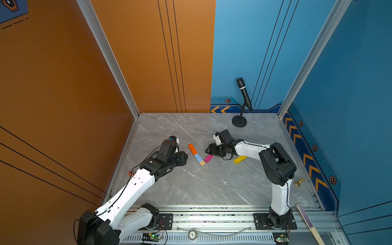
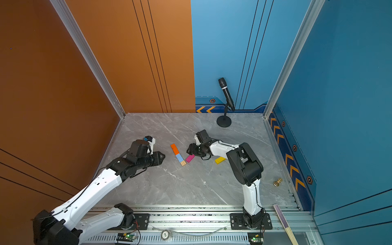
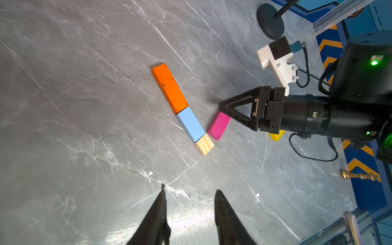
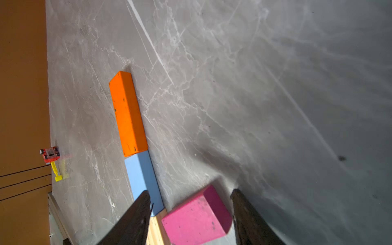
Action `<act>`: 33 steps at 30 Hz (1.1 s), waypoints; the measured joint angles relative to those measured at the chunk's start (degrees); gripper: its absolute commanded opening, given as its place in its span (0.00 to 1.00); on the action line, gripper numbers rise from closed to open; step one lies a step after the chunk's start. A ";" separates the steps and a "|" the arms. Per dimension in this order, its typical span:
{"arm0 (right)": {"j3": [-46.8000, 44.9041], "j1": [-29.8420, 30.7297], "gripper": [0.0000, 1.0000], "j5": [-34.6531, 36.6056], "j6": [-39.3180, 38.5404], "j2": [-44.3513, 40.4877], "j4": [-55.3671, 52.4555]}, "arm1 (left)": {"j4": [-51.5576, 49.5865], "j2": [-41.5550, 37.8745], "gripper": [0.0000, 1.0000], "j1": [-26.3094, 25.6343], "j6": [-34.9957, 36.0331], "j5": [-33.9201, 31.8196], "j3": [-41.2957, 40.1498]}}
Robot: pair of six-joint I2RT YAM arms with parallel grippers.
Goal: Assemble the letter v with building blocks
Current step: Assemble the building block at the center of the board.
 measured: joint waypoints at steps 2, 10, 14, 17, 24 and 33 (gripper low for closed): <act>0.20 0.00 0.61 0.00 0.00 0.50 0.11 | 0.00 0.00 0.39 0.00 0.00 -0.02 -0.02; 0.35 0.39 0.58 -0.17 0.20 0.83 0.31 | 0.00 0.17 0.39 0.00 0.00 -0.04 -0.02; 0.33 0.87 0.57 -0.09 0.20 0.83 0.24 | 0.00 0.37 0.39 0.00 0.00 -0.04 -0.02; 0.33 1.14 0.57 0.33 0.20 0.83 0.02 | 0.00 0.37 0.40 0.00 0.00 -0.04 -0.04; 0.33 1.16 0.55 1.90 0.15 0.37 -1.29 | 0.00 0.37 0.40 0.00 -0.02 -0.04 -0.13; 0.28 1.25 0.50 2.05 0.17 0.17 -2.36 | -0.02 0.39 0.41 0.00 -0.42 -0.07 -0.59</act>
